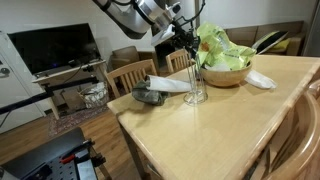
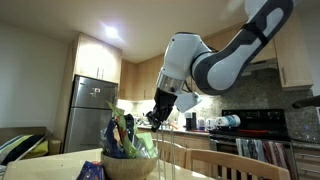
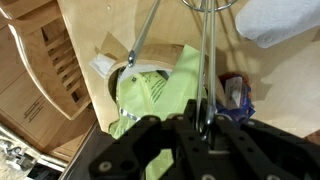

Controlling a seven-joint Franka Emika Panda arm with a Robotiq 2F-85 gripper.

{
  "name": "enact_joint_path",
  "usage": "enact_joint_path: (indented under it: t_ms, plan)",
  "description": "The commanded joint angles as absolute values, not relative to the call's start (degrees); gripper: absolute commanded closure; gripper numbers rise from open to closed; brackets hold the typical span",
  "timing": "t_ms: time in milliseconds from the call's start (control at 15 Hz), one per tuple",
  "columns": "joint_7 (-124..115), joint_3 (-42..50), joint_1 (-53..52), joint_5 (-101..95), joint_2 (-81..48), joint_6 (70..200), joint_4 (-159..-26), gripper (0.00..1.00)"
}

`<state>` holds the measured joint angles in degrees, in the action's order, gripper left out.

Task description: Remove the paper towel roll from the holder, move the holder to the right side of the table

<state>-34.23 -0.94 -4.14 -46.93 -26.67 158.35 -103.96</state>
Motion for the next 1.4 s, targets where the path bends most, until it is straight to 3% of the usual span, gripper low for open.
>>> enact_joint_path:
  t_ms: [0,733,1333]
  plan:
    - [-36.0,-0.3,-5.6,-47.6,-25.0,156.3,-103.6,0.98]
    - [-36.7,0.7,-5.1,-47.7,-15.8,150.1,-105.2,0.98]
    - [-36.2,5.8,-4.3,-44.3,-16.6,145.7,-105.3,0.98]
